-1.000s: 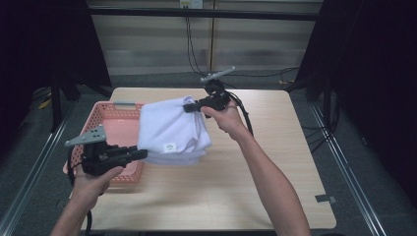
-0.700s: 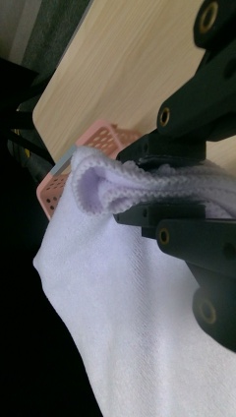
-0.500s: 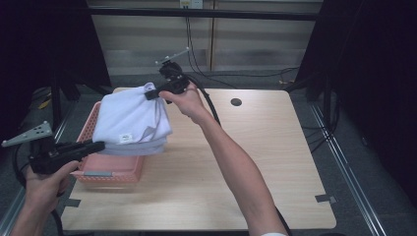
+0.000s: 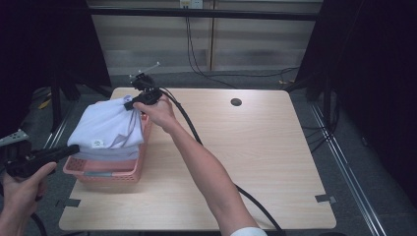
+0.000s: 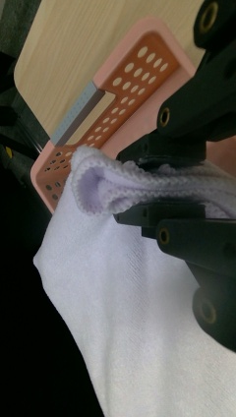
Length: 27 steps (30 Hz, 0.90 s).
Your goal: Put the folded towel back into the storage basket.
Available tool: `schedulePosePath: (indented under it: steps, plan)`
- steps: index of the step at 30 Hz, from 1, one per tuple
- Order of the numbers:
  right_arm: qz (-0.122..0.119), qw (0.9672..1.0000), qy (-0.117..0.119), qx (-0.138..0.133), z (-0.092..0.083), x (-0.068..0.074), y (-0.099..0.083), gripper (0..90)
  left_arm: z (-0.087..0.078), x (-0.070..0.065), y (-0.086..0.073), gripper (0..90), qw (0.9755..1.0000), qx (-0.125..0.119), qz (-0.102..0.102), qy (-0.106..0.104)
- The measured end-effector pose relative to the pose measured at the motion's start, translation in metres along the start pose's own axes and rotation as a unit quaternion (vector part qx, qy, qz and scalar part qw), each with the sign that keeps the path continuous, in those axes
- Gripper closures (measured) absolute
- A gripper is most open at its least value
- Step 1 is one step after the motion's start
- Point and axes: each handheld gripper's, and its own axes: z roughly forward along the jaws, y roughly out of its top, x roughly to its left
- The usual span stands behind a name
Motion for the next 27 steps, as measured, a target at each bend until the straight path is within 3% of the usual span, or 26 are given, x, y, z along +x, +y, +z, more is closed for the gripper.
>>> schedulePosePath:
  steps: [2, 5, 10, 12, 15, 17, 19, 24, 27]
  plan:
    - [0.004, 1.0, -0.008, 0.0, 0.013, -0.001, -0.005, 76.4, 0.006, 0.007, -0.008, 77.6, 0.9997, 0.024, -0.002, 0.008]
    - [0.007, 0.9996, -0.024, 0.01, 0.041, -0.003, -0.019, 76.2, 0.013, 0.015, -0.021, 77.3, 0.999, 0.038, -0.013, 0.019]
    - [0.002, 0.9994, -0.033, 0.008, 0.057, -0.006, -0.03, 75.1, 0.021, 0.016, -0.029, 71.9, 0.9969, 0.067, -0.022, 0.036]
    - [0.006, 0.9994, -0.033, 0.003, 0.062, -0.009, -0.034, 69.5, 0.022, 0.013, -0.03, 64.2, 0.9966, 0.068, -0.016, 0.044]
    - [-0.007, 0.9988, -0.047, 0.006, 0.065, -0.012, -0.038, 50.1, 0.02, 0.007, -0.029, 44.1, 0.9965, 0.062, -0.003, 0.056]
    - [-0.009, 0.9991, -0.041, -0.011, 0.06, -0.014, -0.038, 43.2, 0.016, 0.003, -0.026, 37.3, 0.9969, 0.048, -0.003, 0.062]
    - [-0.011, 0.999, -0.037, -0.024, 0.052, -0.015, -0.036, 40.8, 0.014, -0.002, -0.023, 32.4, 0.9979, 0.037, -0.002, 0.053]
    - [-0.041, 0.9981, -0.017, -0.042, 0.019, -0.013, -0.037, 39.6, 0.019, -0.027, -0.019, 33.6, 0.999, 0.015, 0.021, 0.037]
    - [-0.052, 0.9965, 0.005, -0.066, -0.007, -0.01, -0.046, 39.6, 0.021, -0.047, -0.02, 34.0, 0.9994, -0.013, 0.013, 0.03]
